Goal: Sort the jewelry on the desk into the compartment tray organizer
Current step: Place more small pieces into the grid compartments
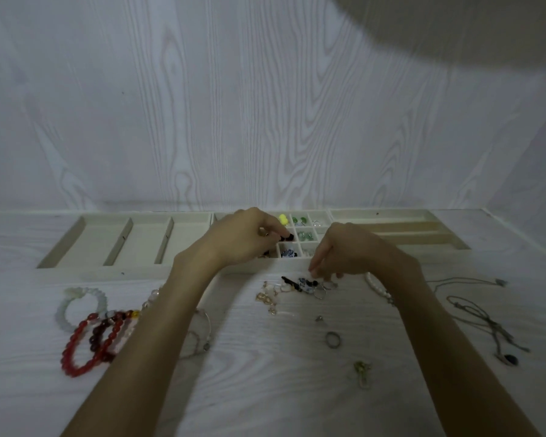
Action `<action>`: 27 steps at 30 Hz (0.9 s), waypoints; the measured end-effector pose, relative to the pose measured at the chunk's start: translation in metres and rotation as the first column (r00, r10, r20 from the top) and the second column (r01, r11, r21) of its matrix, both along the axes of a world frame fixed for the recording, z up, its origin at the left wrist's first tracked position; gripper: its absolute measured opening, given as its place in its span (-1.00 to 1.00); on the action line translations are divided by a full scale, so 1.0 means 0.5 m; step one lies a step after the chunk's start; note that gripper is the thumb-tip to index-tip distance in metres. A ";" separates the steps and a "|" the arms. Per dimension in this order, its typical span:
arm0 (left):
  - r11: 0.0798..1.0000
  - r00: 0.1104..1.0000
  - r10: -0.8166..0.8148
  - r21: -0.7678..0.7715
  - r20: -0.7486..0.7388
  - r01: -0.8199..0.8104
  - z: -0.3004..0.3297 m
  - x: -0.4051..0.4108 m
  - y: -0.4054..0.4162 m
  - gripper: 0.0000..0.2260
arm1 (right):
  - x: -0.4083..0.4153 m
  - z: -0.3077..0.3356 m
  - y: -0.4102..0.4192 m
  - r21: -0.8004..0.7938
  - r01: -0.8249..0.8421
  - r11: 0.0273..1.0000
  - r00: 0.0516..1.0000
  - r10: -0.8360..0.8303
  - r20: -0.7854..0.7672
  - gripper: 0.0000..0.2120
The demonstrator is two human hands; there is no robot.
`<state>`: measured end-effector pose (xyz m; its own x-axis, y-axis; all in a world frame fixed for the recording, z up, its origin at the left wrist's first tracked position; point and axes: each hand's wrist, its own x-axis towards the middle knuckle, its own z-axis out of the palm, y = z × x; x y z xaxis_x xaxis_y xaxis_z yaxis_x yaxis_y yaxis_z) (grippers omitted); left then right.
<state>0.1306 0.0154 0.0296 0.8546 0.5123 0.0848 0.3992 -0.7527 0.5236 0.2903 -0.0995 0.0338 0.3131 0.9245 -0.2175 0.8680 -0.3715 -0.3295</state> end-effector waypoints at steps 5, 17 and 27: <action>0.996 0.996 0.090 -0.003 0.020 -0.090 -0.012 0.014 -0.014 -0.81 | -0.024 -0.015 0.004 -0.069 -0.022 0.997 0.991 0.031 0.134 -0.77; 0.960 0.996 0.003 -0.279 0.086 0.021 0.010 0.003 0.011 -0.82 | -0.015 0.016 0.029 -0.032 -0.087 0.996 0.996 0.087 -0.003 -0.89; 0.840 0.977 -0.039 -0.523 0.211 0.146 0.043 -0.008 0.009 -0.58 | 0.015 0.076 -0.012 0.176 -0.030 0.984 0.879 0.110 -0.465 -0.68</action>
